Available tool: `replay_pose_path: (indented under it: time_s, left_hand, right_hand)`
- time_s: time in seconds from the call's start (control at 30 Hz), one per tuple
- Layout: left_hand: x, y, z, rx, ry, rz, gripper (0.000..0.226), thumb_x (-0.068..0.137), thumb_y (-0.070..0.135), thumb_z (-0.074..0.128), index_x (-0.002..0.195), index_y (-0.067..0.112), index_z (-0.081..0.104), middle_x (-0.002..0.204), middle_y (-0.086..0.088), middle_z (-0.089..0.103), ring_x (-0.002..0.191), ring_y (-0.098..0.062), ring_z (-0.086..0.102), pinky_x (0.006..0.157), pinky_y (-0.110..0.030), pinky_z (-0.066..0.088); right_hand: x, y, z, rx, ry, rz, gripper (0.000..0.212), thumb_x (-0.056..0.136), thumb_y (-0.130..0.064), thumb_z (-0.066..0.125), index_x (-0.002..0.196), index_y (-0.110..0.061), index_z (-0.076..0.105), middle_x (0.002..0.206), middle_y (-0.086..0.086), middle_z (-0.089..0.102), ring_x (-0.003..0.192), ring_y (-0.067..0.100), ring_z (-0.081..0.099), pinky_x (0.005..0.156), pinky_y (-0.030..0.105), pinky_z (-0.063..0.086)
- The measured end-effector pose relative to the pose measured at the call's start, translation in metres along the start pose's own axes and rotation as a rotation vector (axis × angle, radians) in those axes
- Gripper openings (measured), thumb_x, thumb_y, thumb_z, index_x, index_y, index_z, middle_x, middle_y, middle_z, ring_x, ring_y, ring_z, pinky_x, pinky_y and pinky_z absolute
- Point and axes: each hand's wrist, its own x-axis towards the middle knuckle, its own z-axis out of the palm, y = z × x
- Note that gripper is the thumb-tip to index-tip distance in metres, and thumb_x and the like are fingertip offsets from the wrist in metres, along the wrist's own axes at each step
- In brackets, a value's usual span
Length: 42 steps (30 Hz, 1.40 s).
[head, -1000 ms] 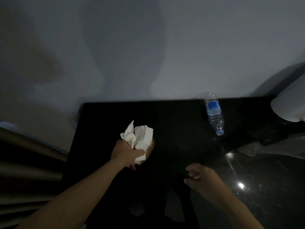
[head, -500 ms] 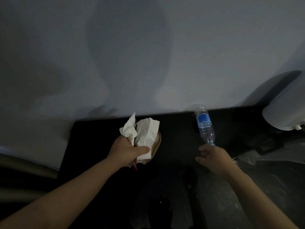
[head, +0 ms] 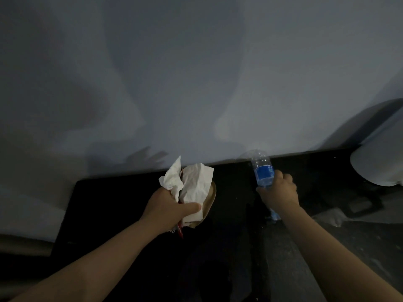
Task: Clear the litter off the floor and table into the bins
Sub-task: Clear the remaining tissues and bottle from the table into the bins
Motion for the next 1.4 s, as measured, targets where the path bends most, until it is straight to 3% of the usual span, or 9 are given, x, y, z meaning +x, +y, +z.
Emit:
replay_pose_path:
  time_s: [0.27,0.47,0.67,0.73,0.83,1.03,1.13,1.3,1.4]
  left_hand:
    - [0.010,-0.002,-0.005,-0.002,0.005,-0.019,0.042,0.063,0.037,0.086,0.095,0.029,0.060,0.090,0.010,0.068,0.080,-0.002,0.064,0.061,-0.015,0.047]
    - [0.006,-0.003,-0.014,-0.068,0.013,-0.001,0.036,0.063,0.033,0.086,0.089,0.033,0.062,0.088,0.012,0.069,0.082,-0.002,0.066,0.063,-0.017,0.049]
    - [-0.007,-0.001,-0.027,-0.152,-0.028,0.006,0.041,0.061,0.032,0.087,0.096,0.025,0.067,0.089,0.005,0.073,0.083,-0.012,0.070,0.075,-0.034,0.058]
    - [-0.014,-0.001,-0.035,-0.171,-0.039,0.033,0.041,0.062,0.032,0.087,0.097,0.026,0.067,0.088,0.007,0.072,0.080,-0.008,0.069,0.068,-0.026,0.056]
    - [-0.028,0.000,-0.051,-0.209,-0.066,0.086,0.035,0.063,0.030,0.087,0.089,0.031,0.063,0.084,0.010,0.070,0.071,0.000,0.066,0.049,-0.011,0.047]
    - [-0.060,0.012,-0.094,-0.263,-0.142,0.236,0.033,0.064,0.029,0.086,0.090,0.030,0.064,0.090,0.010,0.070,0.086,-0.010,0.068,0.063,-0.020,0.052]
    - [-0.078,0.025,-0.108,-0.274,-0.214,0.300,0.045,0.065,0.033,0.085,0.104,0.022,0.066,0.096,0.003,0.072,0.088,-0.017,0.069,0.073,-0.032,0.057]
    - [-0.128,0.047,-0.089,-0.345,-0.418,0.390,0.030,0.067,0.027,0.084,0.089,0.029,0.065,0.071,0.013,0.073,0.063,-0.001,0.069,0.045,-0.014,0.049]
    - [-0.170,0.067,-0.059,-0.348,-0.562,0.428,0.033,0.066,0.028,0.085,0.092,0.029,0.065,0.085,0.007,0.074,0.073,-0.006,0.070,0.052,-0.019,0.052]
  right_hand:
    - [0.015,-0.005,0.023,0.036,-0.048,0.089,0.092,0.083,-0.029,0.072,0.151,-0.017,0.011,0.137,0.019,0.036,0.119,0.035,0.048,0.094,0.045,0.048]
    - [-0.012,-0.007,0.027,0.280,-0.043,0.094,0.087,0.076,-0.025,0.075,0.146,-0.019,0.024,0.128,0.014,0.045,0.104,0.028,0.056,0.084,0.043,0.054]
    - [-0.074,-0.014,0.017,0.496,-0.003,0.008,0.080,0.074,-0.026,0.075,0.140,-0.024,0.029,0.124,0.006,0.051,0.097,0.019,0.060,0.080,0.042,0.058]
    - [-0.094,-0.019,0.007,0.524,0.019,0.004,0.081,0.075,-0.030,0.074,0.141,-0.025,0.029,0.126,0.006,0.050,0.099,0.019,0.060,0.081,0.042,0.058]
    - [-0.128,-0.031,-0.012,0.546,0.083,-0.012,0.084,0.077,-0.034,0.073,0.146,-0.024,0.026,0.132,0.006,0.047,0.105,0.019,0.059,0.084,0.042,0.057]
    - [-0.217,-0.068,-0.050,0.659,0.286,-0.037,0.077,0.081,-0.025,0.072,0.146,-0.019,0.030,0.134,0.008,0.048,0.107,0.019,0.057,0.084,0.037,0.055]
    - [-0.269,-0.076,-0.066,0.728,0.388,-0.059,0.071,0.082,-0.026,0.071,0.143,-0.023,0.034,0.119,-0.007,0.055,0.094,0.007,0.060,0.068,0.020,0.052]
    - [-0.351,-0.061,-0.092,0.771,0.536,-0.020,0.063,0.080,-0.030,0.073,0.131,-0.039,0.037,0.098,-0.022,0.053,0.084,0.000,0.062,0.058,0.012,0.047]
    - [-0.401,-0.032,-0.111,0.752,0.659,0.035,0.060,0.079,-0.030,0.075,0.124,-0.042,0.037,0.101,-0.019,0.056,0.083,-0.008,0.063,0.054,0.008,0.048]
